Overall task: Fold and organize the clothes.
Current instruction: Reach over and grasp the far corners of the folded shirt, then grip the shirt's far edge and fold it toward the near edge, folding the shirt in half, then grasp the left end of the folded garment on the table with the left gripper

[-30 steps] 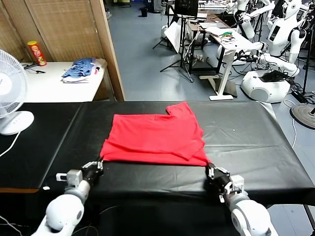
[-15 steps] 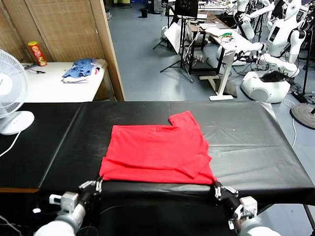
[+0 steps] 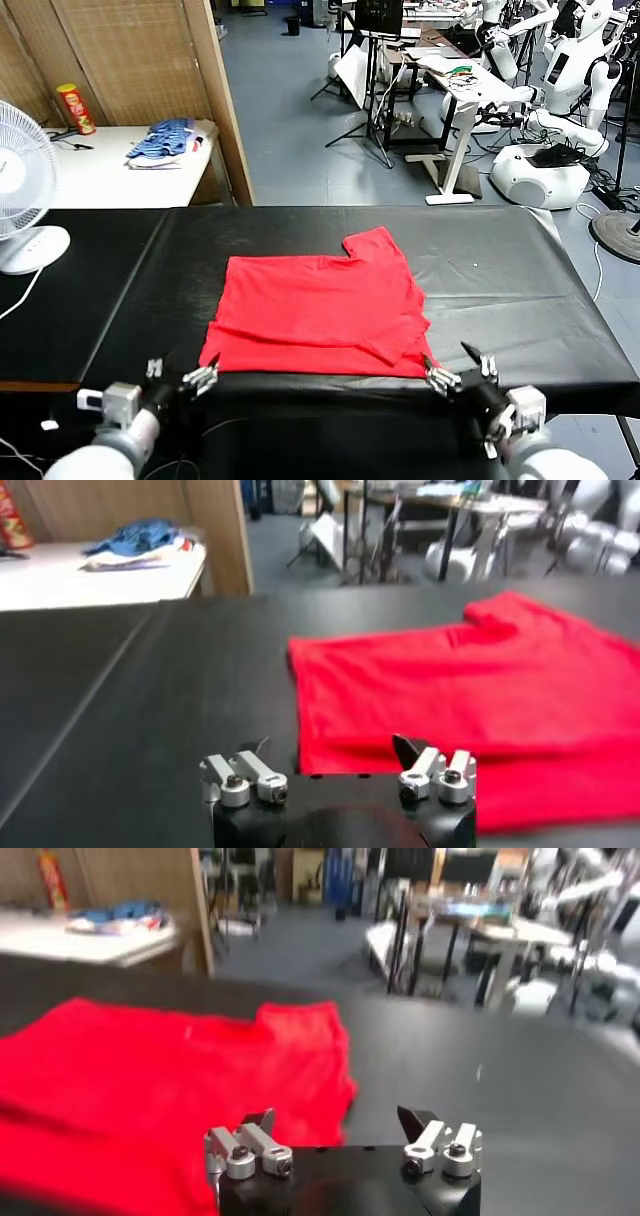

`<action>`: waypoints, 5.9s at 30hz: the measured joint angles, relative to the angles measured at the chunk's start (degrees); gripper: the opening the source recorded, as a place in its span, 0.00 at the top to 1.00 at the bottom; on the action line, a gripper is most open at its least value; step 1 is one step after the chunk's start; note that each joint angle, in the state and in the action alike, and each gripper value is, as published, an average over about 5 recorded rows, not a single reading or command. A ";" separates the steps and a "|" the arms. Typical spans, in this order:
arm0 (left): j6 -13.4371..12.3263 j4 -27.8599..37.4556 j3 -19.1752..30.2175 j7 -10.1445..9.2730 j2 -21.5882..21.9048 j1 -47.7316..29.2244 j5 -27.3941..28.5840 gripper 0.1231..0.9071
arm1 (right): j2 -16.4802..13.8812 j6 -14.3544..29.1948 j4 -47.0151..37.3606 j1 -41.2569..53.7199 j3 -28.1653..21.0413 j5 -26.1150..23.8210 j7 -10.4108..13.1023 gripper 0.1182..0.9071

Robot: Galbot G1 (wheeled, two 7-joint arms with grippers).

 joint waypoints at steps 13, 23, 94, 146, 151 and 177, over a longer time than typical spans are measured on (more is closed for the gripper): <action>0.43 32.79 15.14 0.46 -1.62 -37.42 -5.08 0.14 | 6.04 -3.11 -33.77 31.67 -15.85 3.93 2.36 0.14; 3.91 48.82 20.89 2.86 -3.70 -48.35 -4.63 0.14 | 10.52 -4.47 -46.57 41.02 -19.53 2.84 0.21 0.14; 7.05 8.72 7.78 2.41 7.48 -13.19 5.04 1.00 | -3.65 -14.03 -0.55 2.74 -8.05 9.32 4.25 0.99; 3.58 29.46 11.12 4.77 -1.22 -27.63 -8.11 0.71 | 10.02 -7.66 -18.36 13.97 -8.89 1.12 5.07 0.27; 3.56 30.04 11.11 4.67 -1.79 -27.71 -8.61 0.96 | 10.72 -6.93 -19.03 13.94 -8.75 0.41 5.07 0.47; 2.73 20.40 7.90 4.88 0.45 -20.47 5.46 0.98 | 10.34 -2.92 -15.21 9.58 -6.83 -4.16 4.31 0.85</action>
